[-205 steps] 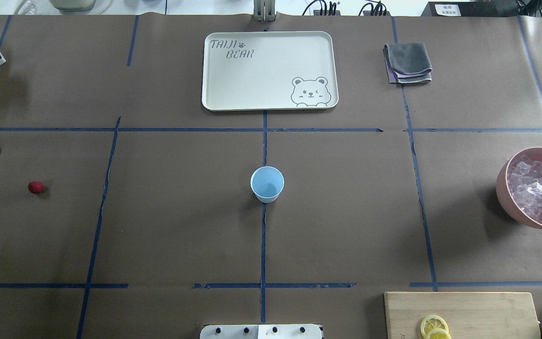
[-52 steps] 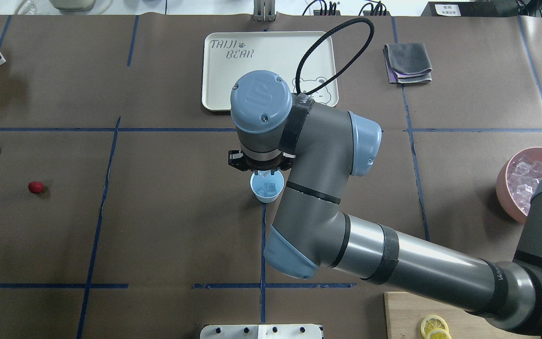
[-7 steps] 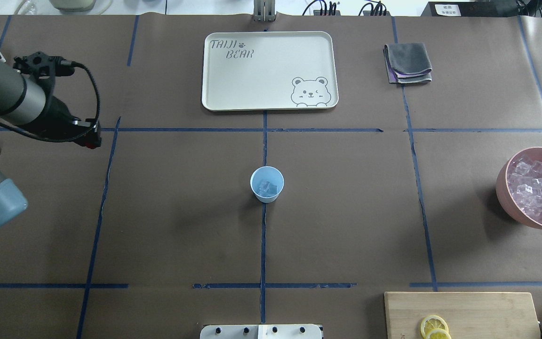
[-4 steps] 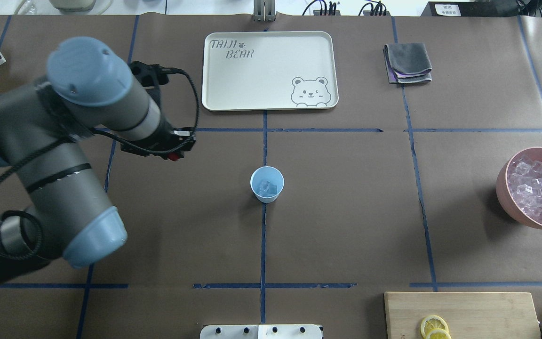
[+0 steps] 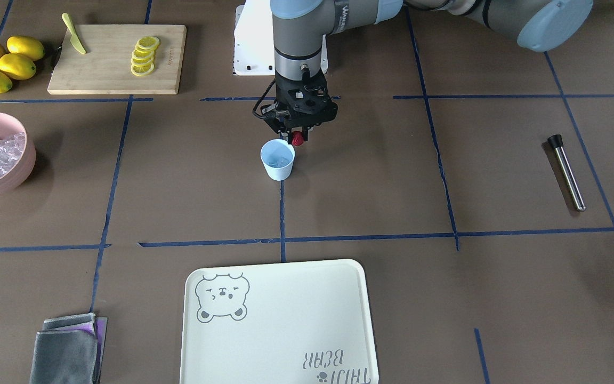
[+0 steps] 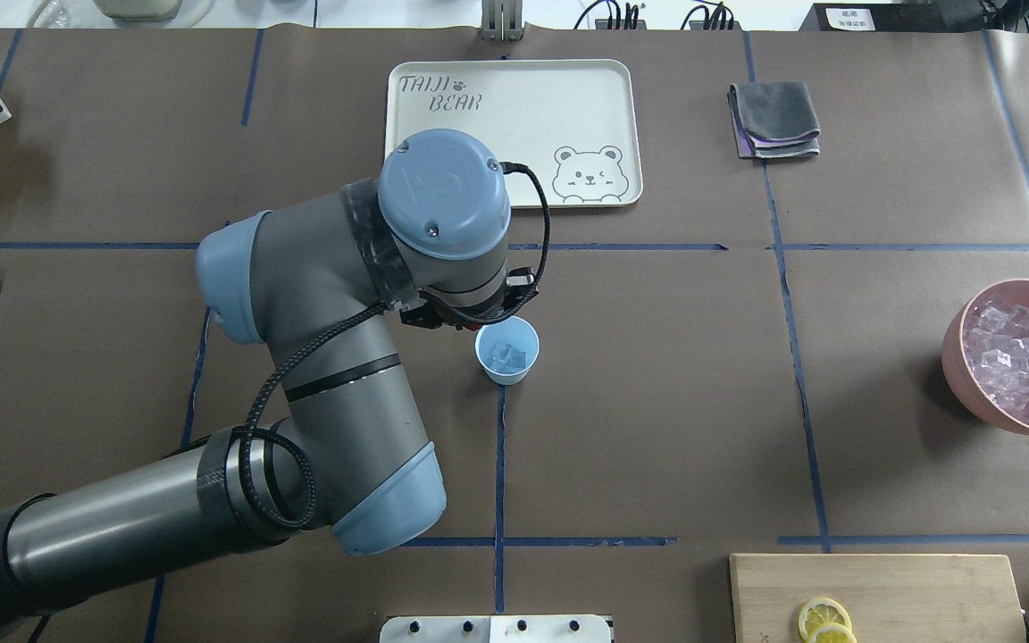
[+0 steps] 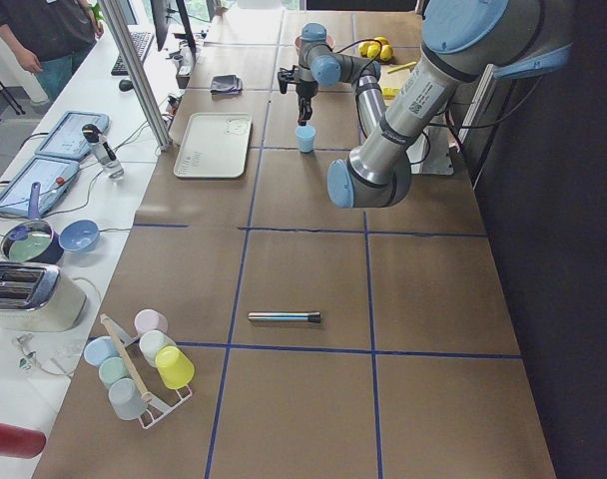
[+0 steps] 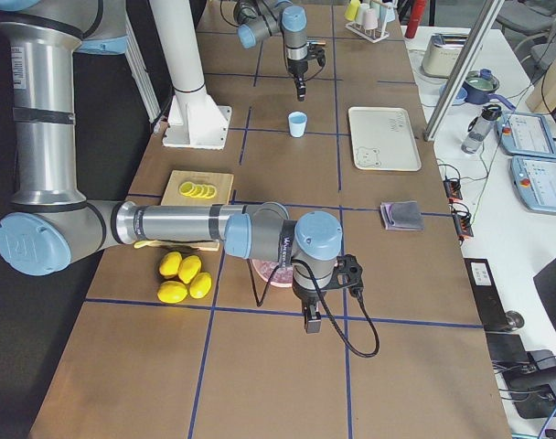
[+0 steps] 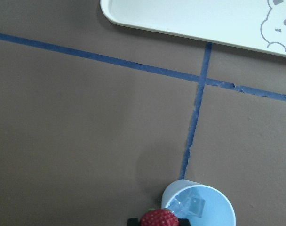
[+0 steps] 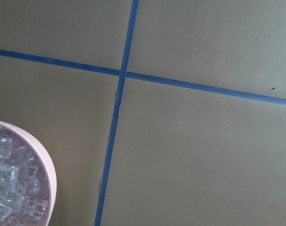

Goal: Mash ice and strawberries in cup
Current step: 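Carry the strawberry with the left gripper over the blue cup, then open the left gripper to drop the strawberry into the cup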

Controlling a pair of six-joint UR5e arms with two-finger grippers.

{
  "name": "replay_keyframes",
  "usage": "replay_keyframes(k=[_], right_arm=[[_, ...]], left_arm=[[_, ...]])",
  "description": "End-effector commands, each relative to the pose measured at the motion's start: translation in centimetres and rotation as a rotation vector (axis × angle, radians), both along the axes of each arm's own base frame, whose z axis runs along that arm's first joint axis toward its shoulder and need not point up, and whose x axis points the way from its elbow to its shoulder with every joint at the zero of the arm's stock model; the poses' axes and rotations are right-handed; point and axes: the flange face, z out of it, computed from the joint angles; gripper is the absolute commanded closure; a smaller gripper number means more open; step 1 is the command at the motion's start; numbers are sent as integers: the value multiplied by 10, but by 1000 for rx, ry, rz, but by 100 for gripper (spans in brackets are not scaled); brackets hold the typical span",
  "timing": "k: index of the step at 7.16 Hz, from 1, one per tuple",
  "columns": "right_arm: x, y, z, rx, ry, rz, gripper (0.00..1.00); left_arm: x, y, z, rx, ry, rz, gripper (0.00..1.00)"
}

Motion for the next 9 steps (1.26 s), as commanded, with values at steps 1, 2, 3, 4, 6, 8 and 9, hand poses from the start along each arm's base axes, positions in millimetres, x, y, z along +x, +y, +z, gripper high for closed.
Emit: replay_keyframes(k=[1,2,3,4,6,8,9], right_arm=[[0,2,2,-2,0,-1,0],[0,2,1,-2,-2,-1,0],[0,2,1,-2,-2,-1,0],[0,2,2,-2,0,-1,0],[0,2,1,-2,-2,-1,0],[0,2,1,-2,-2,-1,0],[0,2,1,-2,-2,-1,0]], left_arm=[[9,3,-8,2,3,0,83],[14,1,-12,0,1,1,83],[21,0,-21,-5,3,-2,83],[25,2,-24,-11,4,0,81],[24,2,-19,-2,-3,11,0],[24,1,-17,5,-7,21,0],[16,4,-7,39,-17,61,0]])
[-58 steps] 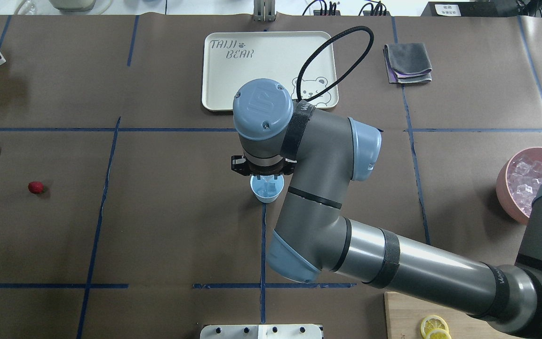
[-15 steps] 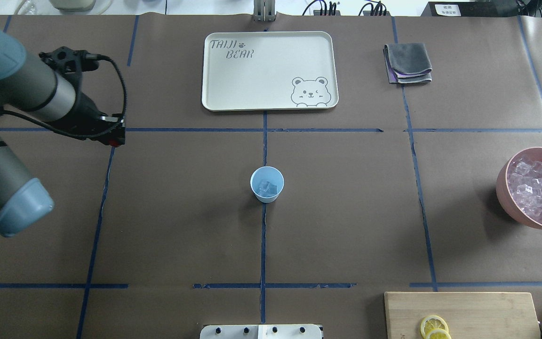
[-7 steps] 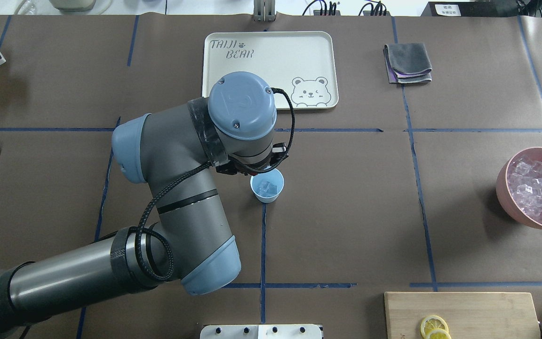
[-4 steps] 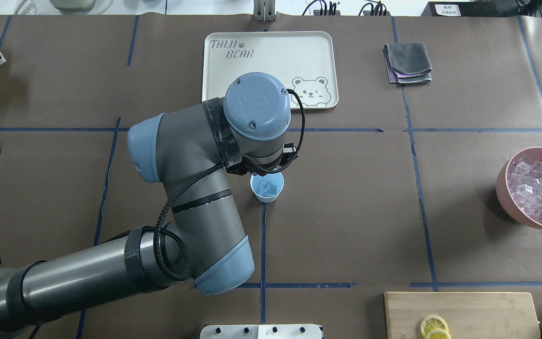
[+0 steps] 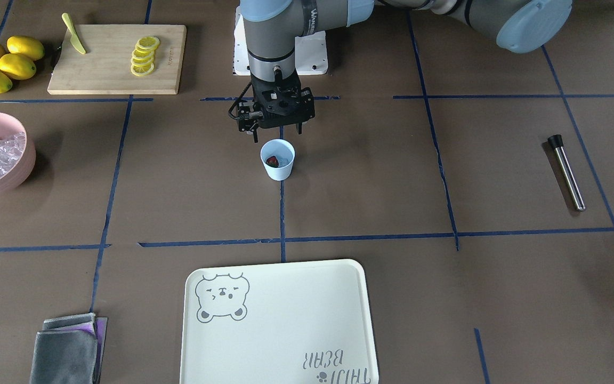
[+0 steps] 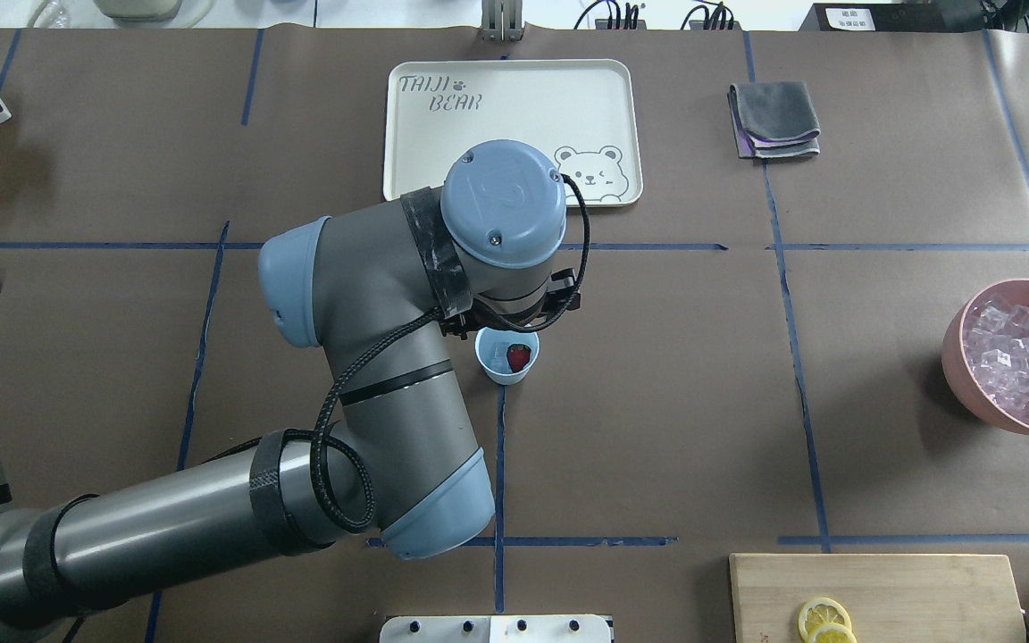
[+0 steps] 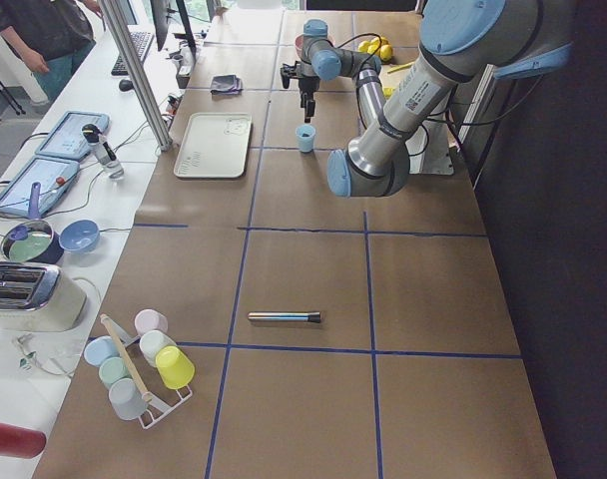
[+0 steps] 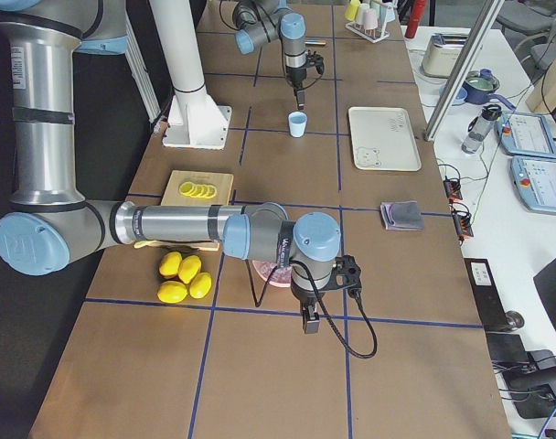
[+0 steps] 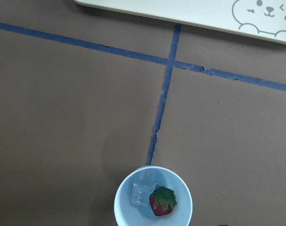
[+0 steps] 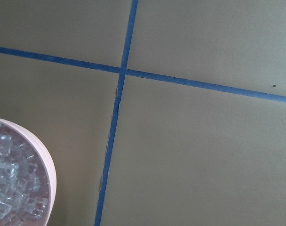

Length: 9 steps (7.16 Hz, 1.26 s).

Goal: Mash ice and strawberries in cup
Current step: 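Open the left gripper to drop the strawberry into the cup, then withdraw the left gripper from the cup back toward its side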

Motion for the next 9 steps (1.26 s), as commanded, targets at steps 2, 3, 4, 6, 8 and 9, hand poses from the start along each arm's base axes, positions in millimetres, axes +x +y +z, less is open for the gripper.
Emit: replay_keyframes(k=[2,3,4,6,8,9], right_arm=[[0,0,0,1,1,-1,0],[0,0,0,1,1,-1,0],[0,0,0,1,1,-1,0],[0,1,2,-6,0,1,0],[0,0,1,-5,-2,2,0],[0,0,1,-5,-2,2,0]], left_arm=[[-83,-20,85,127,-62,118,0],[-141,-41,125,111,-43,175,0],[-208,-53,179,125,-69,211,0],[-327,-88,279,162,-116,318,0],[-444,-109,394,158,-102,430,0],[-470,-119,439,173,-113,448,0]])
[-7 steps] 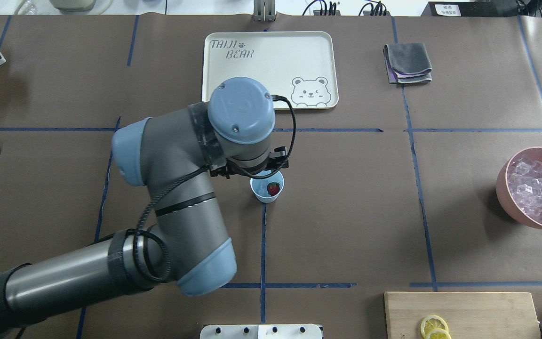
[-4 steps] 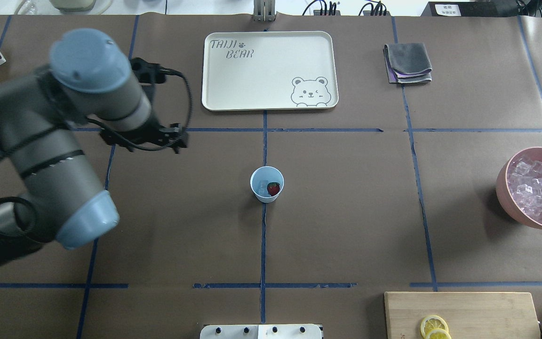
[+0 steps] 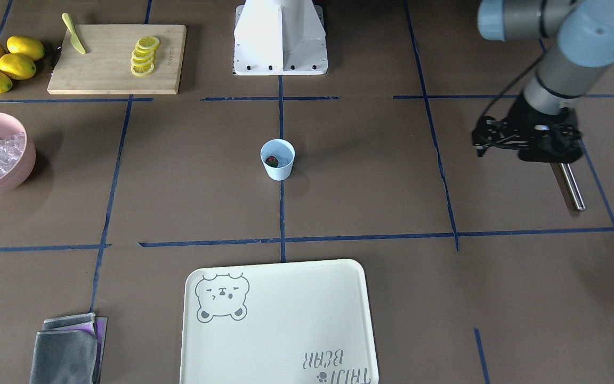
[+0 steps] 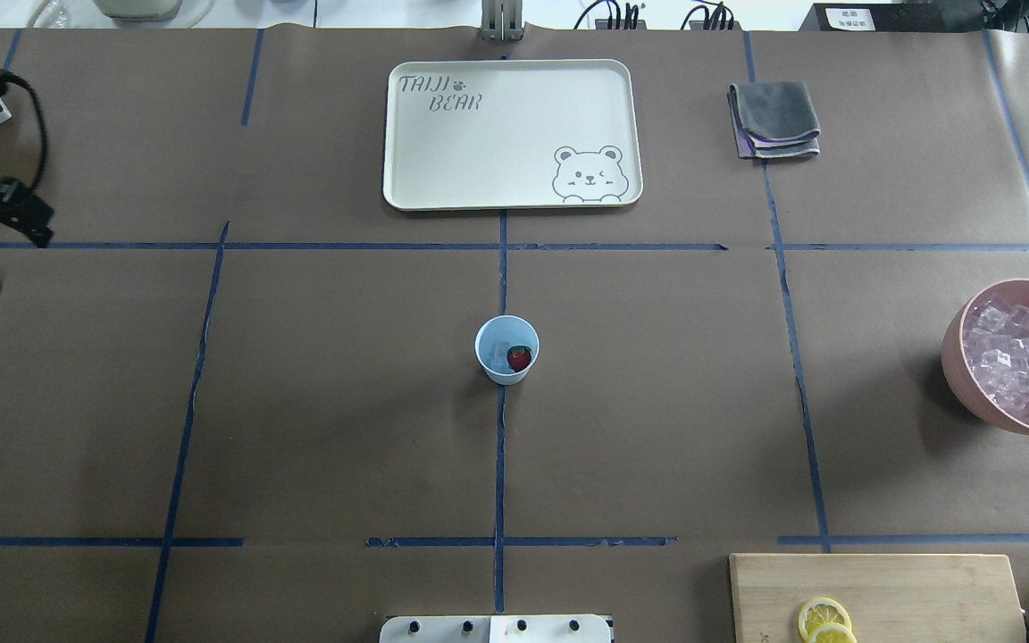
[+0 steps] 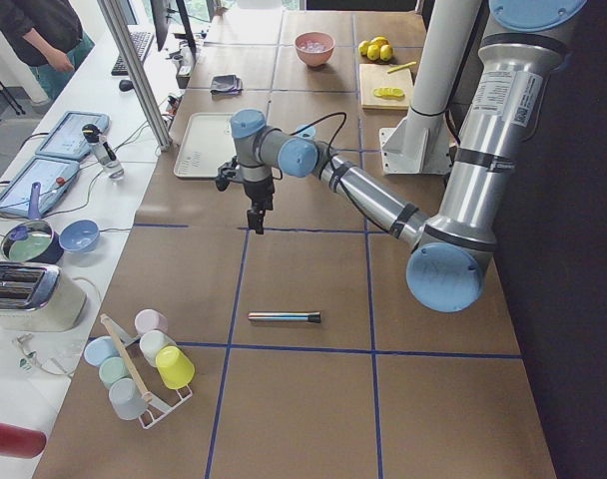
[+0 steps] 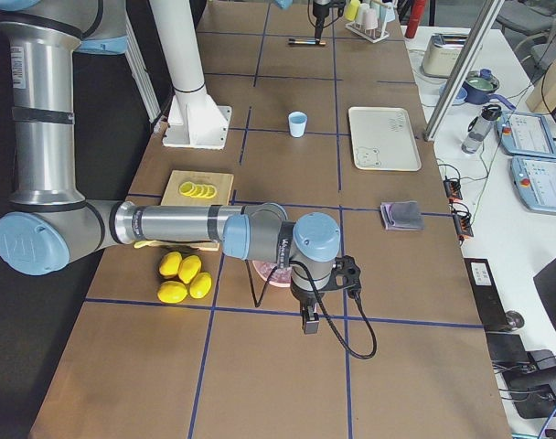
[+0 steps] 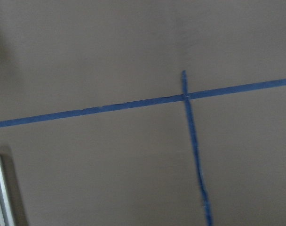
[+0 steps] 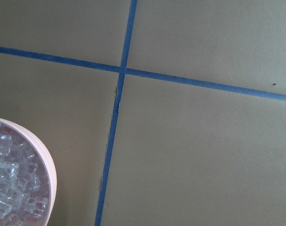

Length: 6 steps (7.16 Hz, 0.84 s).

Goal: Mash ice and strawberries in cup
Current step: 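Withdraw the left gripper from the cup back toward its side, then lower the left gripper onto the steel muddler and grasp it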

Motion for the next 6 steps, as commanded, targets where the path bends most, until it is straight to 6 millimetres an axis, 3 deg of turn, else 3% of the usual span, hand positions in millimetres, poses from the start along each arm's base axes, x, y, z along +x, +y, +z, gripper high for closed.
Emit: replay_keyframes(k=[1,3,5,6], right_arm=[[0,0,0,-2,0,1,0],[-1,-1,0,2,0,-1,0],[0,0,-1,3,0,0,0],[0,-1,-2,5,0,0,0]], left_arm=[[-55,-7,104,-26,23,29,0],[-61,3,190,25,42,-3,0],[-58,3,233,-16,60,-115,0],[-57,3,245,-23,70,-156,0]])
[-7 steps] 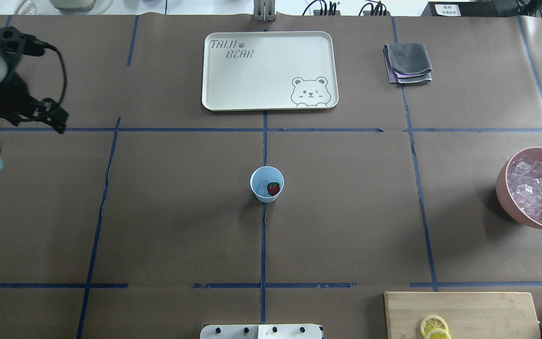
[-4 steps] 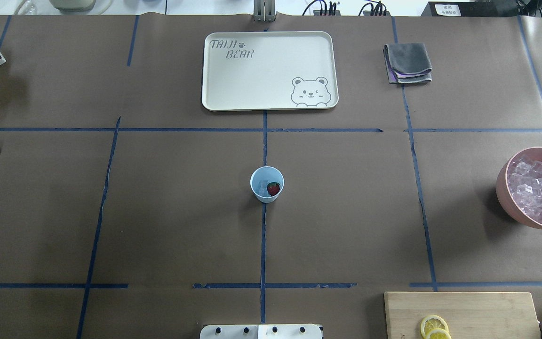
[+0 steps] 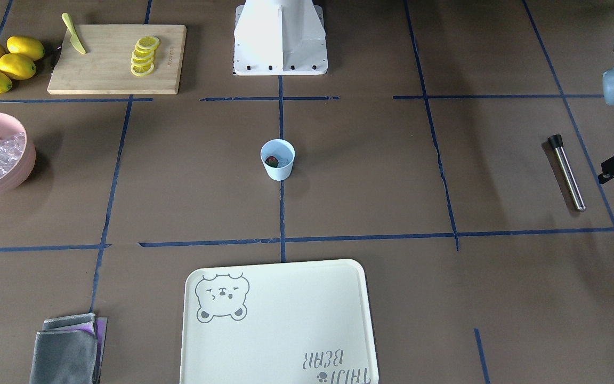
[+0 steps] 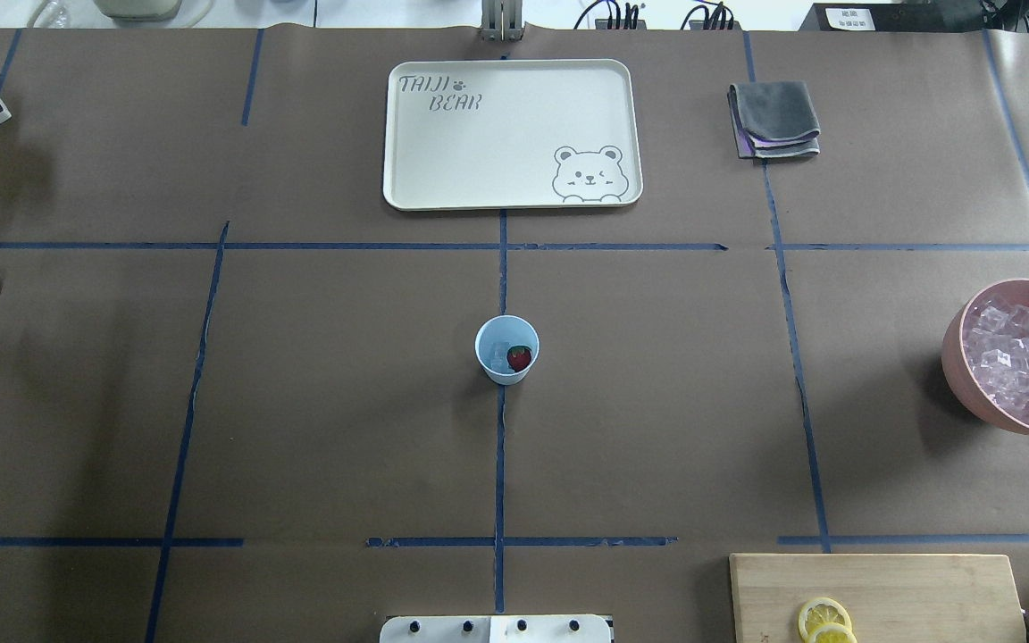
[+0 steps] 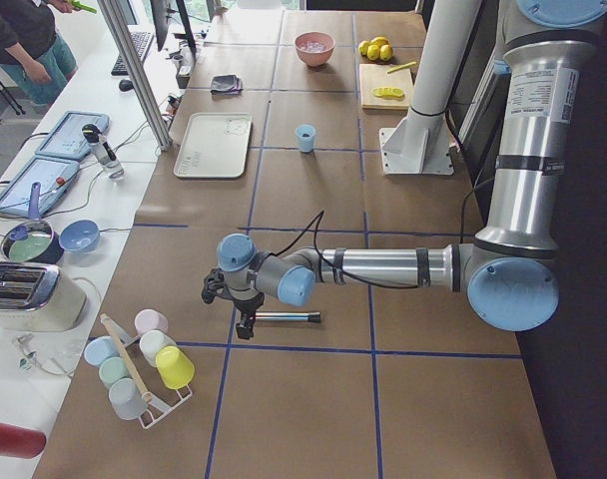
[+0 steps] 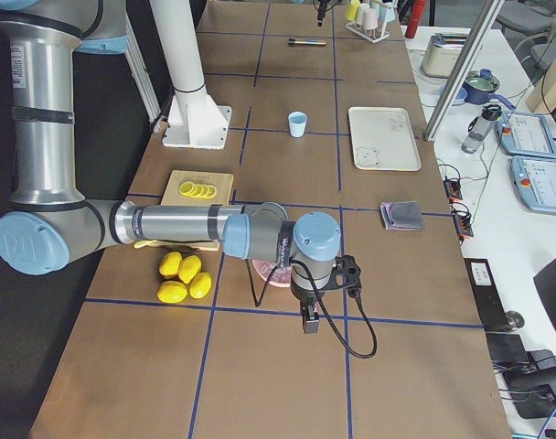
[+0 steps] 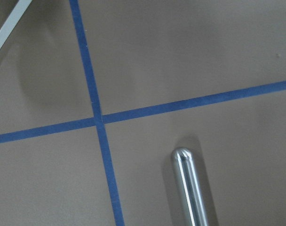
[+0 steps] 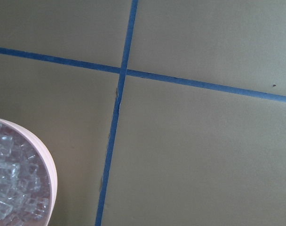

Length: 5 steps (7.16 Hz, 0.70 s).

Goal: Mash ice and strawberries in cup
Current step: 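Lower the left gripper onto the steel muddler and grasp it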

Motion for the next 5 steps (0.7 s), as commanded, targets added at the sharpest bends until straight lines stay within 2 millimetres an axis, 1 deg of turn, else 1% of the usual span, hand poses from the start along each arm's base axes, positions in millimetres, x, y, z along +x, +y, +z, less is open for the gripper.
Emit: replay_keyframes(k=[1,2,3,4,5], right_arm=[[0,0,-4,9,1,0,0],[0,-1,-7,14,1,0,0],[0,0,-5,11,1,0,0],[0,1,-4,8,1,0,0],[0,3,-3,7,1,-1,0]], left_arm=[[6,-4,7,-49,44,-144,0],[31,-1,-1,-44,70,-156,0],[60,5,-3,-60,75,-136,0],[75,10,-2,-50,77,-107,0],[81,14,-2,-41,81,-92,0]])
